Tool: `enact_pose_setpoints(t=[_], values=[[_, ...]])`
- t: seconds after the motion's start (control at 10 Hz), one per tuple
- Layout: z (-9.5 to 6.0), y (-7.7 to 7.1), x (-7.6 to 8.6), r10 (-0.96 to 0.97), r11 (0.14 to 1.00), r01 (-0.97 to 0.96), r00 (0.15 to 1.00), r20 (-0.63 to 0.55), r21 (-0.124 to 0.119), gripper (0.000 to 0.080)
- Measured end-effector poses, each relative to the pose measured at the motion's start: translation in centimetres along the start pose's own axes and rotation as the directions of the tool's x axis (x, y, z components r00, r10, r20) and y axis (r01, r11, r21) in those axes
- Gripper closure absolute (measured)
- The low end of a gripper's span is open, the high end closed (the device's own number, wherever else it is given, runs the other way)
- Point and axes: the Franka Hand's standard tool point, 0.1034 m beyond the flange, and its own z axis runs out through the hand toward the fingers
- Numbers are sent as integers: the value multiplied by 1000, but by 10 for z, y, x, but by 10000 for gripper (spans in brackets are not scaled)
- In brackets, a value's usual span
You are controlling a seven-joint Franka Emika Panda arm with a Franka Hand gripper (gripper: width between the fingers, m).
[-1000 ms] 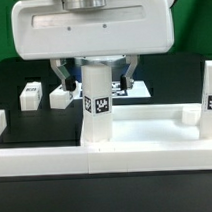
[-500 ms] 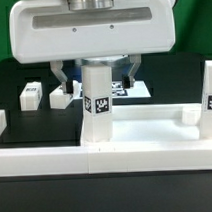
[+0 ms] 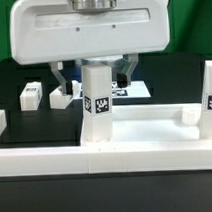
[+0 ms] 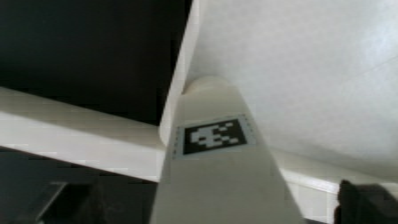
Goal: Assemble desk
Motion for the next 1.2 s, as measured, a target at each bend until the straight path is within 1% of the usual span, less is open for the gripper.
enact_pose_setpoints(t=[0.1, 0.2, 0.3, 0.4, 0.5, 0.7, 0.8, 0.9, 1.1, 1.2], values=[[0, 0, 0, 0, 1000, 0, 1000, 0, 0, 181], [0, 0, 0, 0, 1000, 0, 1000, 0, 0, 363], [0, 0, 0, 17, 1000, -17, 1000, 0, 1, 363], [0, 0, 0, 25, 1000, -25, 1000, 0, 1, 513], [0, 0, 0, 25, 1000, -25, 1000, 0, 1, 511], [0, 1, 0, 123, 992, -123, 992, -2, 4, 511], [0, 2, -1, 212, 977, -212, 977, -9, 22, 511], [0, 2, -1, 308, 951, -308, 951, -8, 24, 511], [0, 3, -2, 405, 914, -404, 914, -7, 26, 511], [0, 2, -2, 482, 876, -481, 876, -6, 28, 511]])
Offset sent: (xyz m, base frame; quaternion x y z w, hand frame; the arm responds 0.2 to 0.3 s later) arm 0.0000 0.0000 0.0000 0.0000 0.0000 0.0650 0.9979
